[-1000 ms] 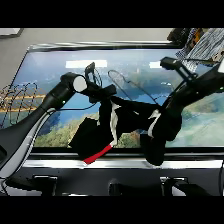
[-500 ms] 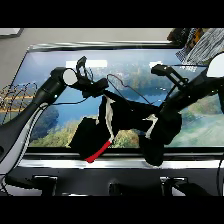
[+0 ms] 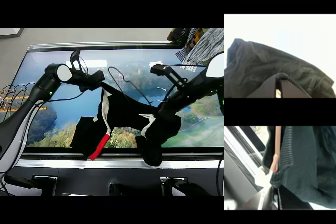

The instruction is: Fold the clothes and pants, and hang the long-sleeved shirts on hangers.

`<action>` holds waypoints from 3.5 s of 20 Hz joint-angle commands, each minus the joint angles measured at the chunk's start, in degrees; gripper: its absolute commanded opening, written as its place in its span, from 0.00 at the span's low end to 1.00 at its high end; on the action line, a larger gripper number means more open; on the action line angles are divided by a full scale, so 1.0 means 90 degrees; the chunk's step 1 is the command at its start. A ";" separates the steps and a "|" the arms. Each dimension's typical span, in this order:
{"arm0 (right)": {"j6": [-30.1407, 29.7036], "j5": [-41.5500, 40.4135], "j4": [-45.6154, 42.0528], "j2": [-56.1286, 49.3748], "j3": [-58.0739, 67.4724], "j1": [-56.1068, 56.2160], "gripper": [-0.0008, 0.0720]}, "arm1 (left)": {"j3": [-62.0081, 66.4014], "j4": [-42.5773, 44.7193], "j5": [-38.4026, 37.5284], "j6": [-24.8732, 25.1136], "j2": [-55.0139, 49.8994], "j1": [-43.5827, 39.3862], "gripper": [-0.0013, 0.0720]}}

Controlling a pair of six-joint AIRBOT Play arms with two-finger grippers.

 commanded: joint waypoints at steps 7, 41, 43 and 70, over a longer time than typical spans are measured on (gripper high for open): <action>-0.0151 -0.0423 0.0328 -0.0461 -0.0022 0.0092 0.05 | 0.0238 -0.0015 0.0211 0.0175 -0.0012 0.0010 0.06; 0.0393 -0.0651 -0.0629 -0.1173 -0.0049 0.1083 0.04 | 0.0500 -0.0442 0.0233 0.1277 -0.0010 -0.0175 0.06; 0.0393 -0.0816 -0.0619 -0.1183 -0.0049 0.1083 0.04 | 0.0500 -0.0491 0.0231 0.1450 -0.0005 -0.0316 0.06; -0.0797 -0.0840 -0.0988 -0.0449 -0.0041 0.1081 0.05 | 0.0500 -0.0806 -0.2618 0.3968 0.1112 -0.0146 1.00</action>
